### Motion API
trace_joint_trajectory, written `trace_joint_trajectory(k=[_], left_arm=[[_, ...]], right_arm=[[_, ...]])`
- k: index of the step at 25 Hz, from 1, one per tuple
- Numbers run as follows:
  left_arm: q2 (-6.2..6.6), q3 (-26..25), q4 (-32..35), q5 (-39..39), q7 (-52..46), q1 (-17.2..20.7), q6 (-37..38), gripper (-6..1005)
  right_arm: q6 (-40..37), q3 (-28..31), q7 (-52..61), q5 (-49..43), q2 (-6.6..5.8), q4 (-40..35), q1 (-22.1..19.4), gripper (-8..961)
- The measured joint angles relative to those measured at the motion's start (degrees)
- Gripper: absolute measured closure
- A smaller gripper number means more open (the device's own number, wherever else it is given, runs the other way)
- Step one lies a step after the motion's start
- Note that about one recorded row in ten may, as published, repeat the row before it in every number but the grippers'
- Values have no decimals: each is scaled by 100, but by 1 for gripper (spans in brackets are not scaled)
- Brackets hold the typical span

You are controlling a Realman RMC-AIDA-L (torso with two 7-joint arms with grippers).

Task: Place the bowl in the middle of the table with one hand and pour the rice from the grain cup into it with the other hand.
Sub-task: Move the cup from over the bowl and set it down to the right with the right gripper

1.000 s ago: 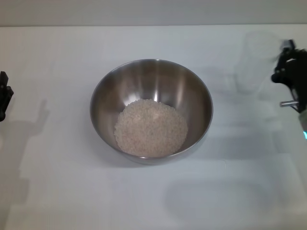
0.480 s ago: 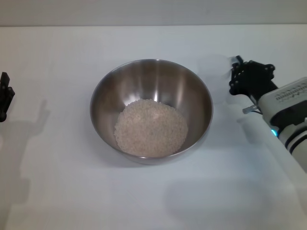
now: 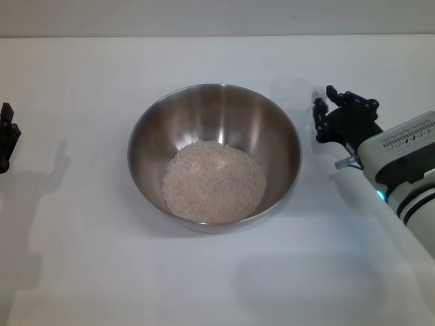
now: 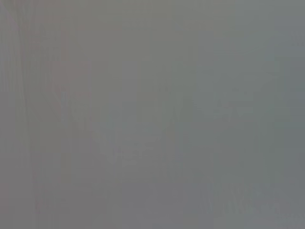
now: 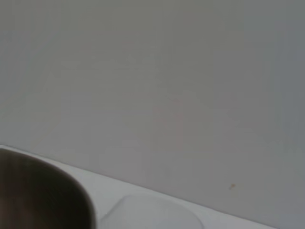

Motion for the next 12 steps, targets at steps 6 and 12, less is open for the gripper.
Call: trace_joint_trajectory(k=[6,12], left_arm=[[0,0,0,-1,0,16,0,186],[0,0,0,0,0,20,0,186]], right_arm=[[-344,-9,-19,-145,-1,128,-269,753],[-855,-15,-32,-222,-15,287,-715,416]])
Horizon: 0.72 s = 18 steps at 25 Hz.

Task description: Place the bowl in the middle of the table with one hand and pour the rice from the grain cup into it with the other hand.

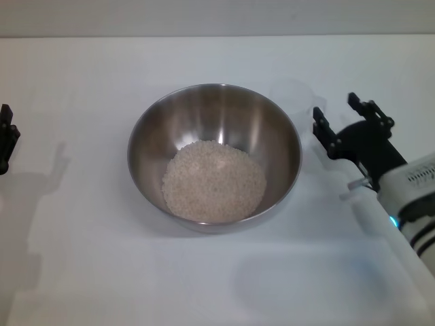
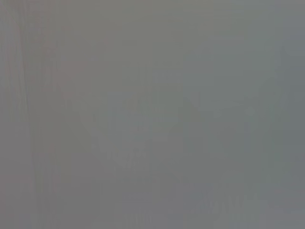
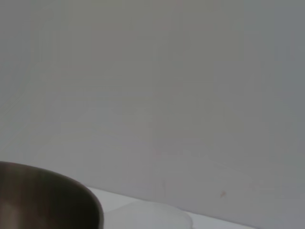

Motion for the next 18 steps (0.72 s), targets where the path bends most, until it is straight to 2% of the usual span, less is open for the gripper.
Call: trace_joint_trajectory(k=[4,5,7,13,18], left_arm=[[0,0,0,-1,0,6,0,186],[0,0,4,0,0,7,0,186],[0,0,26,0,0,-1,0,186],[0,0,5,0,0,-9,0,186],[0,0,-1,0,0,7,0,186]], right_arm=[[-401,-1,-8,-36,-2,64,-295,296],[-760,-1,-8,-118,-3,71,-526,295],[-1010,0,12,-192,-10,35,-679,294],[-1188,0,27,-209,6,-20,-778,295],[-2201,146,52,-168,14,37,-1164,296]])
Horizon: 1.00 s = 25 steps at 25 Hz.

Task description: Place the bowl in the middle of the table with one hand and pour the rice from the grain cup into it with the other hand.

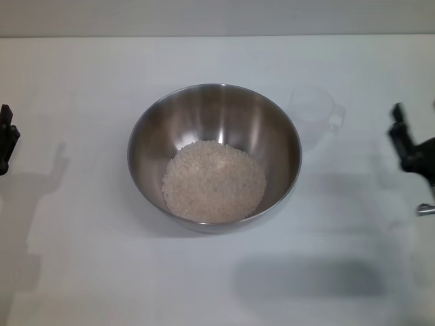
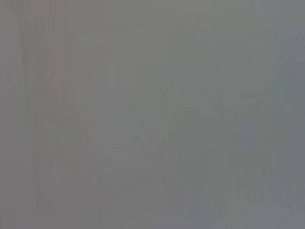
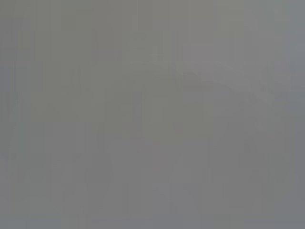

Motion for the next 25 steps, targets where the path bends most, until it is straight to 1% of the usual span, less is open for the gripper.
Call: trace_joint_trajectory(k=[1,6,9,14,16,25], left_arm=[[0,0,0,0,0,0,0,186],[0,-1,44,-51,0,10,0,186],[0,-2,51,-58,-1,11,-5,186],[0,-27,64,-59,-149,11,-12,186],[0,-49,97,-67,-280,7,-17,186],[0,-53,138,-277,-350,3,-60,186]], right_arm=[[-269,130,104,9,-21,-20,-116,296],[-455,310,667,19,-34,-258,-183,280],[-464,309,692,22,-16,-283,-172,114],[-549,315,682,24,-2,-276,-153,113],[-863,325,710,117,5,-265,-179,113],[-1308,260,683,227,9,-244,-294,114]])
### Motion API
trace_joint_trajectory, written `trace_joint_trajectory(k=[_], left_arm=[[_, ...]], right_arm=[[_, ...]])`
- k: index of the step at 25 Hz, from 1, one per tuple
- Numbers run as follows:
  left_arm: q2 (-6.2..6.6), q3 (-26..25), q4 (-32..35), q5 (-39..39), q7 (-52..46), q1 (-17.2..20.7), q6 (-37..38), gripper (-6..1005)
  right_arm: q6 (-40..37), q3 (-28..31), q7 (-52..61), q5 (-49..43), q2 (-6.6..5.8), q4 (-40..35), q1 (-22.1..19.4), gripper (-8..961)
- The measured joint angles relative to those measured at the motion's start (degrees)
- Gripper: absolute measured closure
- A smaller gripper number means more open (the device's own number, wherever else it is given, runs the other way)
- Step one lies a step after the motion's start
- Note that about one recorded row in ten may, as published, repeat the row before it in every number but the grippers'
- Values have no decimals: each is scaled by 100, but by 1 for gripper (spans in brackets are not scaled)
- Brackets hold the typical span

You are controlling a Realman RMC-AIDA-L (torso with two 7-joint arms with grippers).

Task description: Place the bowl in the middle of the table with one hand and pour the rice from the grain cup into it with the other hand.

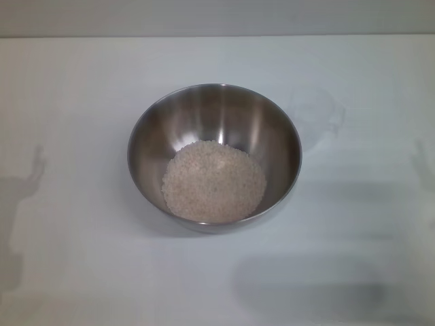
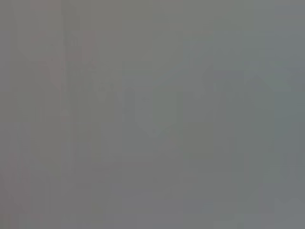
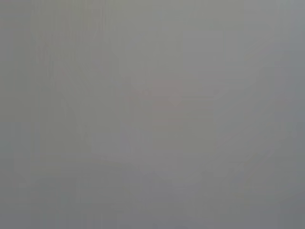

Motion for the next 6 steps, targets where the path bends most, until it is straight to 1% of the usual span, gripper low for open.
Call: trace_joint_trajectory(k=[1,6], left_arm=[[0,19,3,-196,-20,28,-67,186],[9,25,8,-223,-189,105,-23,186]], right_arm=[[-106,-1,-1,4,0,-14,-16,114],[-473,54,-4,5,-18,-40,-57,113]])
